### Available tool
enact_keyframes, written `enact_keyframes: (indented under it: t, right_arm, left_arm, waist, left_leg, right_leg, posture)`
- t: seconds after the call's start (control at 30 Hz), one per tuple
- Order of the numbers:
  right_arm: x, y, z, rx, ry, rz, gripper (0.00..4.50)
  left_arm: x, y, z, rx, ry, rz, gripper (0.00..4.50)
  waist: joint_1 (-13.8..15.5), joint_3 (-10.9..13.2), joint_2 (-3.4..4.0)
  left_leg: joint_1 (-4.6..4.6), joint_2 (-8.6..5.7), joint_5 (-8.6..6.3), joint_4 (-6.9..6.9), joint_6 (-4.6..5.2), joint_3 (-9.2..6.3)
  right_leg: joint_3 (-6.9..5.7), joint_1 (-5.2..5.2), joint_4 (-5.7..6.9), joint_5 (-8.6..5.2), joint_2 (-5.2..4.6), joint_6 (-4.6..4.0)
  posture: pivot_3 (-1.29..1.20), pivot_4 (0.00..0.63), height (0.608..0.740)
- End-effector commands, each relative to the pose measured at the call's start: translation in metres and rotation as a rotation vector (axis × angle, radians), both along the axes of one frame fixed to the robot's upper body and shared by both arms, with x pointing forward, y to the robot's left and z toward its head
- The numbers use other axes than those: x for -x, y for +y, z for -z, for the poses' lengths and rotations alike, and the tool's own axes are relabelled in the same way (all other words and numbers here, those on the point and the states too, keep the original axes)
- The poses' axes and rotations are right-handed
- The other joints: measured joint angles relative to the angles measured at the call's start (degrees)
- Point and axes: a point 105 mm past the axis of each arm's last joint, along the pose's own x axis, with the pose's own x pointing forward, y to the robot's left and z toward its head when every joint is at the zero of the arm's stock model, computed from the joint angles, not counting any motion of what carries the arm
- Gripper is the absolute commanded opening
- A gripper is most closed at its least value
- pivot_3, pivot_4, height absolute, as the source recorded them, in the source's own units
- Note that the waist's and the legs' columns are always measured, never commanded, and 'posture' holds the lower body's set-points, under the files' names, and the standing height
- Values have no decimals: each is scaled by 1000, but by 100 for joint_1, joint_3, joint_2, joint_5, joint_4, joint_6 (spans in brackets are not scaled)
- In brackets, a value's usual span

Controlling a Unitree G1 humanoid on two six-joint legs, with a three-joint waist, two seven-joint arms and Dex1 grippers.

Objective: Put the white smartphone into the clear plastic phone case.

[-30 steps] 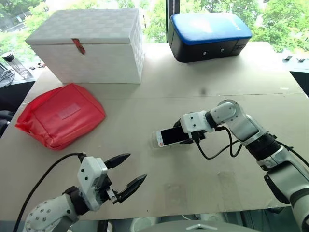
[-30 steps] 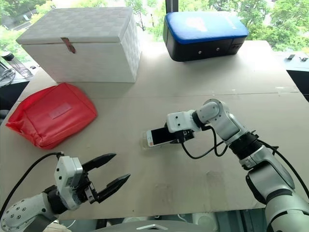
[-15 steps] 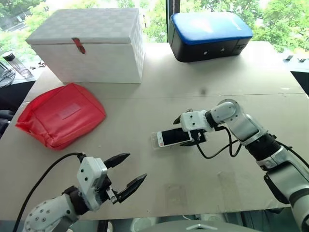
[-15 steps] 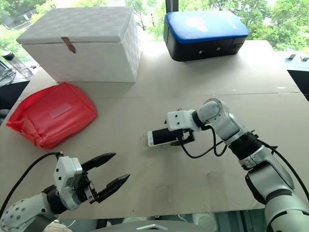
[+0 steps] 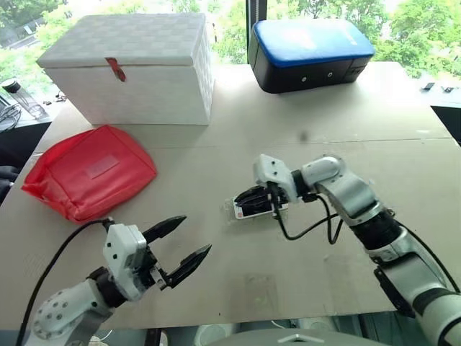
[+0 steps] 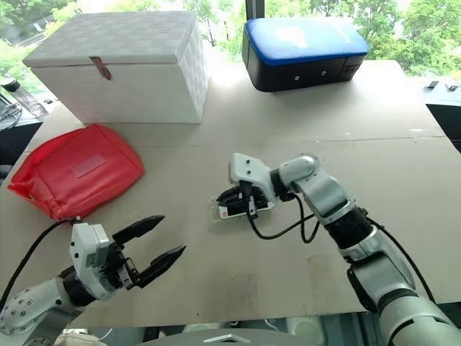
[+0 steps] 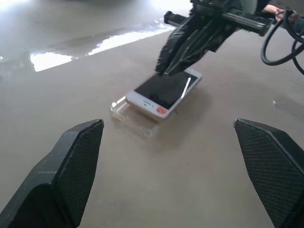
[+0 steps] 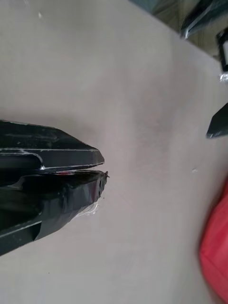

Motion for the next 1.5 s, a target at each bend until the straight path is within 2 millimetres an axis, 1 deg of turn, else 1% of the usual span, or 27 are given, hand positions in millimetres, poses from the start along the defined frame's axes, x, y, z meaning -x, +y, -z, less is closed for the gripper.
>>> enact_keyframes:
  t: [0.03, 0.07, 0.13, 0.17, 0.2, 0.3, 0.37, 0.4, 0.5, 0.6, 0.67, 0.77, 0.87, 1.0, 1.07, 1.1, 1.13, 1.23, 1.3, 1.37, 1.43, 1.5]
  right_arm:
    - [1, -3, 32, 127, -25, -26, 53]
    - [-3, -4, 45, 170, -15, 0, 53]
    - [-7, -12, 72, 280, -39, 1, 53]
    - [-8, -16, 80, 316, -51, -1, 53]
    - [-9, -18, 84, 327, -55, 0, 53]
    - [-12, -19, 86, 312, -17, 33, 53]
    - [-16, -20, 86, 313, -28, 42, 53]
    - [-16, -20, 87, 312, -29, 39, 53]
    - [-18, -22, 89, 317, -28, 39, 53]
    - [-16, -22, 94, 306, 12, 45, 53]
    - [-13, -23, 102, 323, 37, 36, 53]
    - [-3, -20, 110, 336, 147, 17, 53]
    - [5, -17, 112, 371, 236, 6, 53]
    - [5, -20, 114, 430, 244, 20, 53]
    - [6, -26, 121, 482, 233, 16, 53]
    - [6, -30, 125, 512, 227, 17, 53]
    - [5, -33, 129, 533, 215, 19, 53]
    - [1, -38, 133, 565, 180, 40, 53]
    - [-3, -38, 132, 558, 160, 53, 53]
    - [-3, -24, 117, 444, 185, 50, 53]
    - [-1, -7, 88, 276, 199, 22, 53]
    - [-2, 3, 55, 125, 174, 7, 53]
  left_arm:
    - [0, 7, -7, -10, -23, 9, 4500]
    - [-1, 8, -8, -14, -27, 10, 4500]
    - [-1, 8, -9, -22, -32, 17, 4500]
    - [-1, 8, -9, -24, -34, 20, 4500]
    - [-1, 8, -10, -25, -35, 20, 4500]
    - [0, 9, -9, -33, -36, 15, 4500]
    - [0, 9, -9, -35, -35, 15, 4500]
    - [-1, 9, -8, -35, -36, 16, 4500]
    - [-2, 7, -8, -34, -40, 21, 4500]
    - [-4, 6, -8, -31, -44, 26, 4500]
    - [-4, 3, -8, -28, -45, 31, 4500]
    - [-4, 1, -8, -23, -43, 40, 4500]
    - [-1, -1, -8, -22, -30, 56, 4500]
    - [2, 3, -9, -27, -22, 57, 4500]
    - [3, 5, -8, -32, -15, 56, 4500]
    - [3, 5, -7, -33, -12, 56, 4500]
    - [3, 5, -7, -34, -11, 57, 4500]
    - [3, 5, -6, -33, -10, 57, 4500]
    - [3, 4, -6, -33, -8, 58, 4500]
    - [4, 3, -4, -32, -2, 61, 4500]
    - [5, 4, -3, -35, 3, 61, 4500]
    - [5, 5, -1, -38, 7, 58, 4500]
  waist:
    - [8, 0, -1]
    - [-5, -2, 1]
    - [-25, -19, -5]
    - [-28, -29, -2]
    - [-30, -42, 11]
    - [-27, -57, 35]
    - [-25, -71, 36]
    - [-25, -80, 37]
    - [-20, -105, 37]
    - [-13, -138, 43]
    - [-22, -148, 47]
    - [-31, -160, 53]
    - [-31, -167, 60]
    - [-31, -185, 75]
    - [-25, -203, 83]
    - [-23, -213, 89]
    - [-19, -227, 96]
    - [-13, -263, 110]
    - [-11, -270, 115]
    - [-10, -271, 116]
    - [-3, -268, 112]
    - [-1, -252, 99]
  left_leg:
    - [-1, 0, 0, 3, 0, -1]
    - [0, 0, 0, 4, 0, 0]
    - [11, 0, 0, 3, 0, 2]
    - [30, 2, -1, -4, -2, 10]
    - [56, 3, -3, -9, -4, 18]
    - [125, 9, -21, -17, 20, 19]
    - [173, 10, -31, -19, 7, 20]
    - [181, 11, -35, -19, 0, 20]
    - [187, 12, -30, -14, -4, 18]
    - [189, 18, -17, -14, 1, 13]
    - [190, 21, -17, -14, 0, 13]
    - [192, 27, -17, -14, 0, 16]
    - [193, 33, -18, -16, 0, 16]
    - [193, 33, -19, -19, 0, 17]
    - [193, 33, -24, -26, -5, 15]
    - [193, 33, -27, -28, -10, 14]
    - [193, 33, -28, -29, -10, 13]
    - [194, 33, -37, -33, -21, 12]
    - [197, 33, -41, -33, -28, 12]
    - [204, 33, -42, -33, -30, 10]
    - [205, 36, -43, -33, -31, 8]
    - [197, 37, -43, -32, -31, 1]
  right_leg:
    - [-3, 0, 0, 0, 0, 0]
    - [-3, 0, 0, 0, 0, 0]
    - [0, 7, 3, 0, 0, 0]
    - [-2, 13, 9, 0, 0, 0]
    - [-1, 33, 12, -1, -1, -1]
    - [-2, 99, 11, -4, 1, -3]
    - [0, 141, 13, -15, 2, -16]
    - [0, 148, 15, -18, 3, -19]
    - [0, 148, 28, -19, 7, -21]
    - [-3, 148, 31, -15, 13, -17]
    - [-2, 148, 32, -14, 16, -16]
    - [2, 148, 32, -15, 21, -17]
    - [3, 148, 31, -15, 27, -19]
    - [3, 147, 30, -16, 27, -19]
    - [1, 146, 28, -20, 26, -26]
    - [-1, 146, 28, -34, 24, -47]
    - [-3, 146, 27, -36, 23, -50]
    - [-6, 146, 26, -40, 22, -52]
    - [-6, 148, 27, -41, 22, -51]
    - [-7, 154, 27, -49, 22, -39]
    - [-8, 155, 27, -55, 24, -31]
    - [-15, 153, 27, -57, 24, -34]
  posture:
    - [0, 150, 740]
    - [0, 150, 740]
    - [0, 150, 740]
    - [0, 150, 740]
    - [0, 150, 740]
    - [0, 150, 740]
    - [0, 150, 740]
    - [0, 150, 740]
    - [0, 150, 740]
    - [0, 150, 740]
    - [0, 150, 740]
    - [0, 150, 740]
    - [0, 150, 740]
    - [0, 150, 740]
    - [0, 150, 740]
    - [0, 150, 740]
    - [0, 150, 740]
    - [0, 150, 740]
    - [0, 150, 740]
    - [0, 150, 740]
    - [0, 150, 740]
    - [0, 150, 740]
